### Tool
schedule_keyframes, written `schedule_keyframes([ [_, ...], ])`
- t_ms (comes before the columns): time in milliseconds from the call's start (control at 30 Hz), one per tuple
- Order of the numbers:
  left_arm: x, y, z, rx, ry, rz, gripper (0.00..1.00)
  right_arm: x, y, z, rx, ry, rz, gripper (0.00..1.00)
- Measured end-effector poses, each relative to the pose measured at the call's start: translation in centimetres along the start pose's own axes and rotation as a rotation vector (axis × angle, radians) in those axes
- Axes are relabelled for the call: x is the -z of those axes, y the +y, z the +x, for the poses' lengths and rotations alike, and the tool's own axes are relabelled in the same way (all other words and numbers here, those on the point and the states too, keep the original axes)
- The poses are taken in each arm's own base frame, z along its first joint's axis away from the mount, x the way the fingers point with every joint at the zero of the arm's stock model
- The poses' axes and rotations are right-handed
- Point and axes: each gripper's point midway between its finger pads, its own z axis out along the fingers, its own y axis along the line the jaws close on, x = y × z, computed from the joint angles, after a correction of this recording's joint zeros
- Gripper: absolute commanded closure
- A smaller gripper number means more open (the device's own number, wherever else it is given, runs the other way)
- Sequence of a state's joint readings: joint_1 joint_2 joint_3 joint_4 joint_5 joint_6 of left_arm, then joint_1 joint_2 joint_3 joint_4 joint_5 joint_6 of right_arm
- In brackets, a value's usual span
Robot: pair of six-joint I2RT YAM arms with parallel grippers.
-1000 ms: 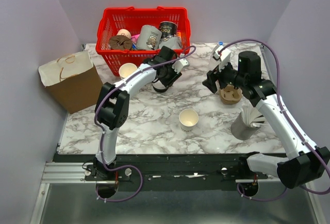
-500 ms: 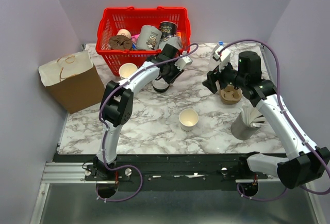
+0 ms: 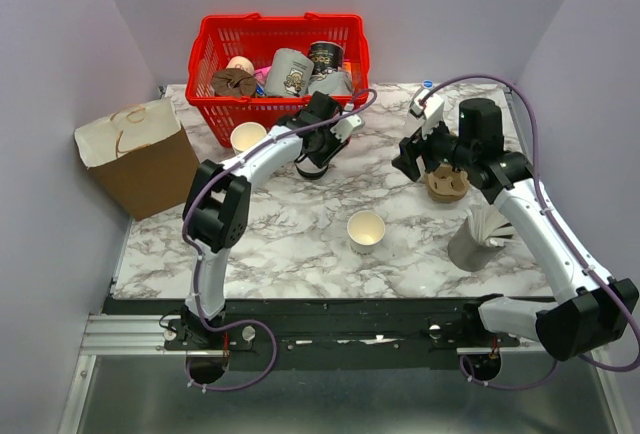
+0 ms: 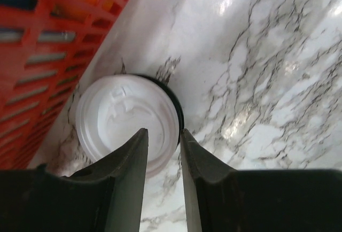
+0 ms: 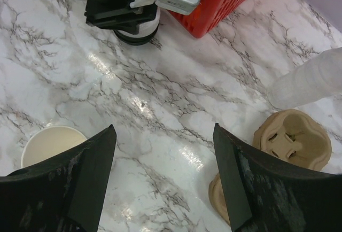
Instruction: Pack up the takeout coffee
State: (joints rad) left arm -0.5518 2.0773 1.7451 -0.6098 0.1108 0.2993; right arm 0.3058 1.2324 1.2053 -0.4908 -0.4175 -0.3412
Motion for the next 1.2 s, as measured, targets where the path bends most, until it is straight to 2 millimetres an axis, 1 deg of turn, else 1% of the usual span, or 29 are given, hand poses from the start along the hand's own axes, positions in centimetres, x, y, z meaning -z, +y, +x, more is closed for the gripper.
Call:
schedule_keyframes([
  [100,0.9,0.0,1.4,0.004,0.006,-0.022,0.61,-0.1,0.0,0.1,-0.001,0.003,-0.001,0.19],
  [133,1.1,0.0,1.5,0.004,0.005,-0.026,0.61,-0.2,0.0,0.0,-0.002,0.004,-0.003,0.19],
  [333,1.0,0.1,1.2,0.01,-0.007,-0.027,0.63,-0.4,-0.2,-0.3,-0.003,0.005,-0.006,0.19],
  [467,0.5,0.1,0.8,0.02,-0.013,-0.017,0.64,-0.4,-0.3,-0.6,-0.001,0.001,-0.005,0.19],
  [667,-0.7,-0.2,1.5,0.027,0.012,0.002,0.65,-0.3,-0.3,-0.7,-0.002,0.002,-0.008,0.19],
  [800,-1.4,-0.4,2.0,0.03,0.031,0.013,0.71,-0.3,-0.3,-0.7,-0.002,0.003,-0.008,0.19],
  [900,-1.7,-0.4,2.1,0.034,0.035,0.017,0.76,-0.3,-0.3,-0.7,-0.003,0.004,-0.008,0.19],
  [933,-1.7,-0.5,2.0,0.034,0.034,0.018,0.8,-0.3,-0.3,-0.7,-0.003,0.005,-0.009,0.19],
  [1033,-1.6,-0.5,1.7,0.038,0.026,0.022,0.8,-0.4,-0.3,-0.6,-0.003,0.006,-0.009,0.19],
  [1100,-1.5,-0.6,1.5,0.041,0.021,0.027,0.77,-0.4,-0.3,-0.6,-0.004,0.007,-0.01,0.19],
  [1200,-1.5,-0.8,1.3,0.049,0.013,0.042,0.77,-0.4,-0.3,-0.6,-0.004,0.008,-0.01,0.19],
])
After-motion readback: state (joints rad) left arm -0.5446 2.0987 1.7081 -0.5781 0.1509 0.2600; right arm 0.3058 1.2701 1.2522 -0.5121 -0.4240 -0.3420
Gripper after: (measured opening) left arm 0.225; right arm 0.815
